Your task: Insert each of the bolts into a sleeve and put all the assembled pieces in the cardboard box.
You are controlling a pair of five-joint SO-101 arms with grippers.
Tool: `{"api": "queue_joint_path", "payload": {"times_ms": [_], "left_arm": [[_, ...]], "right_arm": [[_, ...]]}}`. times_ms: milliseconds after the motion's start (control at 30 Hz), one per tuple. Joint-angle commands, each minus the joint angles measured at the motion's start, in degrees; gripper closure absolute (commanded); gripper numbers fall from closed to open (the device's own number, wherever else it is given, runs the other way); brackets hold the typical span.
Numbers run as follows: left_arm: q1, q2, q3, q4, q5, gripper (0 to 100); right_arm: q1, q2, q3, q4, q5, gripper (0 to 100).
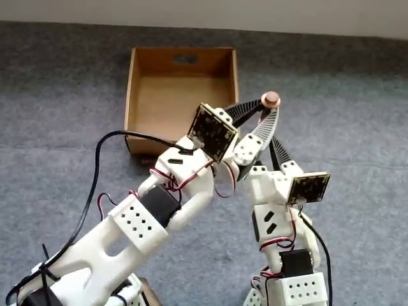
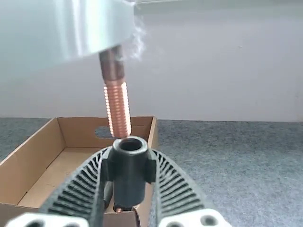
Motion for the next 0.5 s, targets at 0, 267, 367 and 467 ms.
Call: {"api": "queue_joint_path", "payload": {"times_ms": [0, 267, 367, 467], "left_arm": [[-0.3, -2.3, -3.6, -0.2, -0.3, 99], [-0.5, 2.5, -5.3, -0.1, -0.3, 99], [-0.6, 3.1, -5.5, -0.1, -0.3, 99], [-0.5, 2.4, -5.4, -0.1, -0.3, 99]], "right_arm": [[0.0, -0.6, -1.0, -1.5, 0.6, 99.3], [0.0, -0.7, -1.0, -1.5, 0.6, 99.3], [0.0, -0.7, -1.0, -1.5, 0.6, 99.3], [0.0, -0.7, -1.0, -1.5, 0.6, 99.3]]}}
